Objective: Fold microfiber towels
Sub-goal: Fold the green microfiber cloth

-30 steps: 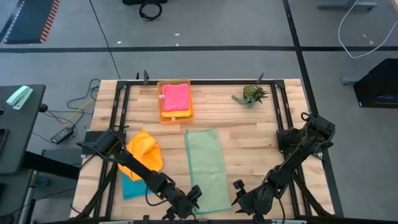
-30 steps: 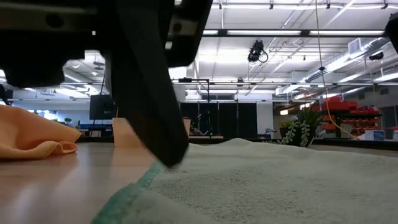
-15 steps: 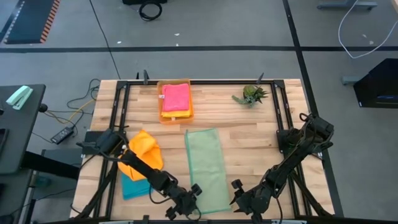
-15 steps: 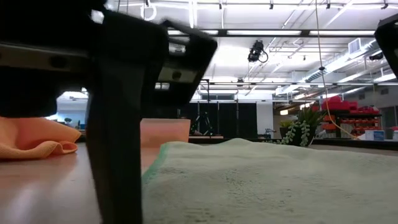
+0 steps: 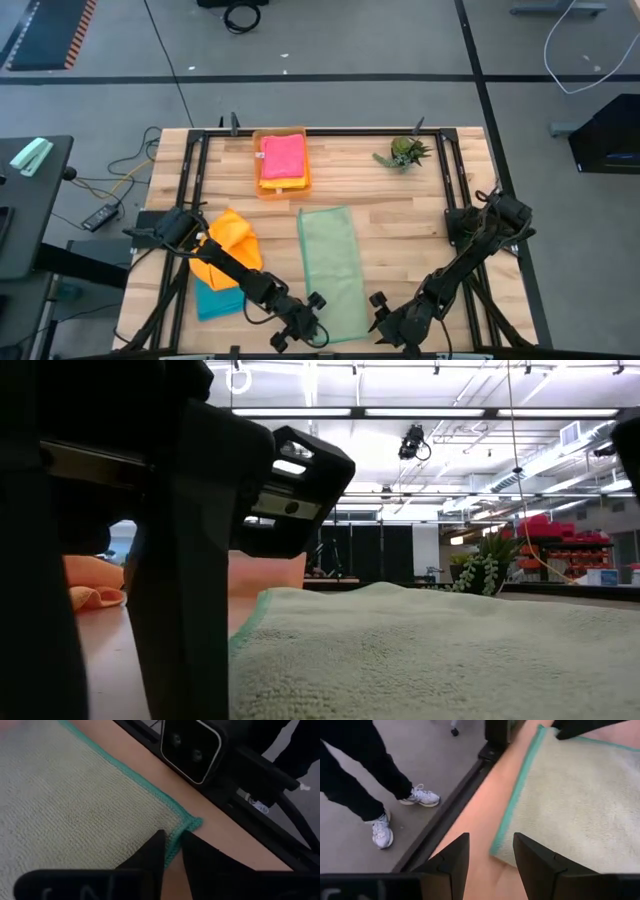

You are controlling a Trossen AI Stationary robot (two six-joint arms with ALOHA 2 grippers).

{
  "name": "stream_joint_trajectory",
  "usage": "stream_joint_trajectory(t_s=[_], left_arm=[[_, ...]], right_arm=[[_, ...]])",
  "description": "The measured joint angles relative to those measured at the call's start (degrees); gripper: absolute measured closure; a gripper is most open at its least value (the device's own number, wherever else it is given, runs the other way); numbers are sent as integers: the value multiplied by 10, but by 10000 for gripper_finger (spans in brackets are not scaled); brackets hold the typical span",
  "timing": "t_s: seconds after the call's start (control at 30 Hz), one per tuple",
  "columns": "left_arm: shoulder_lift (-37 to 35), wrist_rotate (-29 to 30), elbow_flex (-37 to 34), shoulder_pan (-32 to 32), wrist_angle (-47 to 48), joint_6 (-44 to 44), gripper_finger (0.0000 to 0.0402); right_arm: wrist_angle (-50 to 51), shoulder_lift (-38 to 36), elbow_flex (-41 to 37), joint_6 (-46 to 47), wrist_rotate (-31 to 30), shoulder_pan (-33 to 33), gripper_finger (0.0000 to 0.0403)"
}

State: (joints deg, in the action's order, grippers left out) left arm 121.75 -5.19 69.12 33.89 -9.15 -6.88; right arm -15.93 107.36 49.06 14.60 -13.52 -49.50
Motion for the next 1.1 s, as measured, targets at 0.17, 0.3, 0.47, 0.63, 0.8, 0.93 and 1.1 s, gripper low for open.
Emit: stream_joint_trajectory(t_s=[0.17,0.3,0.47,0.63,0.8,0.93,1.1], left_arm=[[0,0,0,0,2,8,331],[0,0,0,0,2,33,332],[1,0,-1,1,3,57,339],[7,-1,-1,0,0,105,379],[18,0,-1,-1,-11,216,393],[1,-2,-2,-11,-11,243,397],[-58,3,-5,-46,44,243,399]], right_arm=[[0,11,0,4,0,13,243],[0,22,0,17,16,16,243],[-6,36,0,20,15,10,243],[-12,47,2,56,9,10,273],[-6,44,2,105,-5,11,356],[41,12,-1,148,19,25,393],[113,-62,-1,188,23,68,394]])
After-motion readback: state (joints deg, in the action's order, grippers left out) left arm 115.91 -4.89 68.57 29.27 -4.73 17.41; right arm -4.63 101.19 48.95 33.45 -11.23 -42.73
